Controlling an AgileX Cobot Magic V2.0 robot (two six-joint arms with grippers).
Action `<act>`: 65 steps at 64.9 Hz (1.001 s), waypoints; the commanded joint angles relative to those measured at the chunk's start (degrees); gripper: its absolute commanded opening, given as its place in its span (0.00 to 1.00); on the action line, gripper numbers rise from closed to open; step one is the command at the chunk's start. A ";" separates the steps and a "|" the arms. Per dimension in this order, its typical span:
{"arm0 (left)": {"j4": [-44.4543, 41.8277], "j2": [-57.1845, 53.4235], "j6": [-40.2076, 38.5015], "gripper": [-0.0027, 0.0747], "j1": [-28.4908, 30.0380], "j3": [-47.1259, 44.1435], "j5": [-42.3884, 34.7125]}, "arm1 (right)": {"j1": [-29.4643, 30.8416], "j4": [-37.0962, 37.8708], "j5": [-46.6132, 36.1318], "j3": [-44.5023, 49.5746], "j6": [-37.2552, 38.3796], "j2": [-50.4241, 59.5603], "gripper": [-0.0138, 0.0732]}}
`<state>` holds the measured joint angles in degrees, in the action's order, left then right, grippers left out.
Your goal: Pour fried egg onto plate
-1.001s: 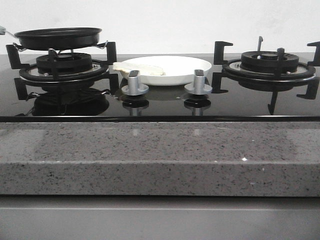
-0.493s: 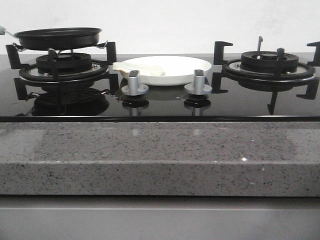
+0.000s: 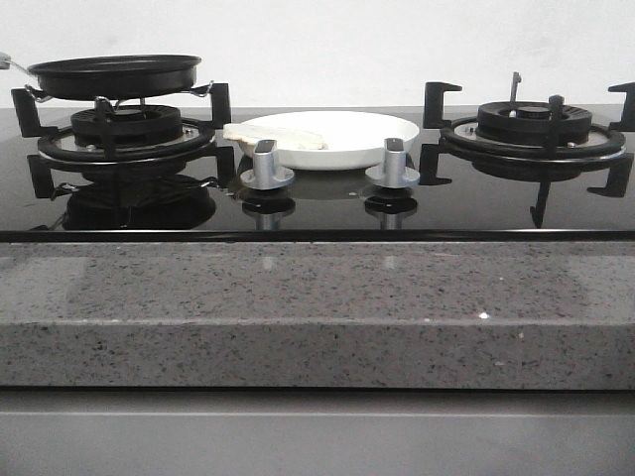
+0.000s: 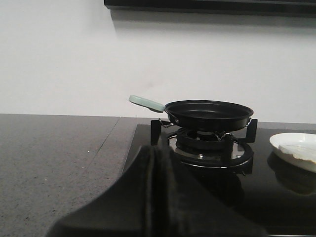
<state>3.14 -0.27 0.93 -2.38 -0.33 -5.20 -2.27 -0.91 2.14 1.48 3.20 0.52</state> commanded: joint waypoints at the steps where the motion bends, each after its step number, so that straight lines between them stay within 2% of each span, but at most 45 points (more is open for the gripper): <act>1: 0.43 -1.03 -0.50 0.01 0.25 -0.26 -4.62 | 0.08 0.91 -5.52 -0.21 0.26 1.21 0.08; 26: 0.43 -1.03 -0.50 0.01 0.25 -0.26 -4.62 | 2.58 0.91 -5.88 -0.21 0.26 1.21 0.08; 65: 0.43 -1.03 -0.50 0.01 0.25 -0.26 -4.62 | 2.56 0.91 -5.91 -0.21 1.31 1.21 0.08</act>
<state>3.14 -0.27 0.93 -2.38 -0.33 -5.20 -0.01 -0.80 1.07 1.48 4.41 0.52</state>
